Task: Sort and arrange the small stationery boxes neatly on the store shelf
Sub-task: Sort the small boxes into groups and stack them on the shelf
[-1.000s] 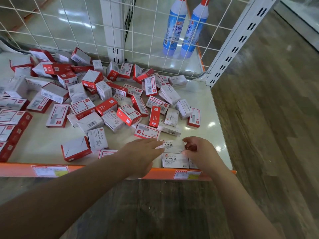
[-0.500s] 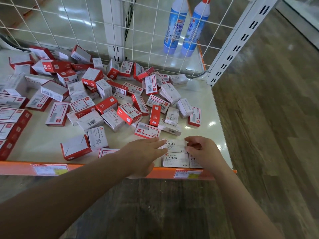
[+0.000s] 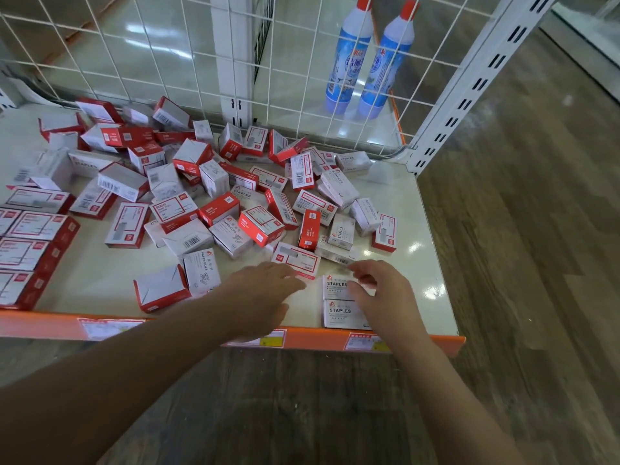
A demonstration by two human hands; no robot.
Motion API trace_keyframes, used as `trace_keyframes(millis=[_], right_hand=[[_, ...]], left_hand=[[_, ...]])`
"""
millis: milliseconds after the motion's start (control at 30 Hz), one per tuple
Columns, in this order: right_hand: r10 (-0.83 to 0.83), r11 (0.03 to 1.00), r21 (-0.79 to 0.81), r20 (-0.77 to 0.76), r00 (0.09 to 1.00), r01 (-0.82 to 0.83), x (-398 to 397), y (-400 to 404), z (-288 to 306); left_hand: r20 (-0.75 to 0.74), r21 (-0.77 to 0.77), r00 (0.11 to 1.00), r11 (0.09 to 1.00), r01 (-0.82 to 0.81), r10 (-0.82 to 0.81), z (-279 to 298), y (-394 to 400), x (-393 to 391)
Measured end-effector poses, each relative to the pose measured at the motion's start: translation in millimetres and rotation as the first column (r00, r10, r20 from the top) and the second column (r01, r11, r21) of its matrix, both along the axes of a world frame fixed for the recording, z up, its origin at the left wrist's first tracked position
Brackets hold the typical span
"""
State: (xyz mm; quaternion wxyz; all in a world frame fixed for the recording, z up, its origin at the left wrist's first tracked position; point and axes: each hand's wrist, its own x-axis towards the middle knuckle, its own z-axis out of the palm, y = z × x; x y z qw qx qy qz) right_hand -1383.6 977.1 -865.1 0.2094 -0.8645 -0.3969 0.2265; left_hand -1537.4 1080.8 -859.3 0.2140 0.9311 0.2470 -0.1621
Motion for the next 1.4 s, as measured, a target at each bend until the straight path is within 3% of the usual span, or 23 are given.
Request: trace_keyframes(millis=[300, 633, 800, 1000, 1167, 1300, 1400], right_hand=[[0.146, 0.986, -0.095, 0.08, 0.986, -0.138, -30.9, 35.5, -8.6], [0.276, 0.958, -0.141, 0.196, 0.941, -0.251, -52.2, 32.1, -12.1], [0.18, 0.978, -0.145, 0.211, 0.961, -0.151, -46.9, 37.7, -14.3], [0.179, 0.972, -0.185, 0.187, 0.966, -0.145, -41.9, 47.9, -16.6], [0.182, 0.97, -0.192, 0.153, 0.971, -0.151, -41.9, 49.6, -17.5], [0.172, 0.979, -0.137, 0.17, 0.97, -0.149, -44.0, 45.0, -13.0], [0.168, 0.985, -0.059, 0.183, 0.969, -0.159, -47.9, 36.8, -9.6]], left_hand=[[-0.033, 0.004, 0.992, 0.993, -0.118, 0.118, 3.0, 17.0, -42.7], [-0.034, 0.061, 0.998, 0.996, -0.057, 0.059, 5.6, 23.0, -56.7], [-0.045, 0.093, 0.999, 0.996, 0.007, -0.003, 5.2, 21.2, -55.4], [-0.088, 0.073, 0.996, 0.997, -0.001, 0.008, 3.1, 18.7, -54.4], [-0.047, -0.063, 0.985, 0.983, -0.17, 0.167, 0.3, 19.2, -53.8], [0.045, -0.228, 0.922, 0.903, -0.364, 0.383, 2.3, 19.7, -54.8], [0.059, -0.223, 0.891, 0.876, -0.428, 0.45, 8.0, 22.0, -50.2]])
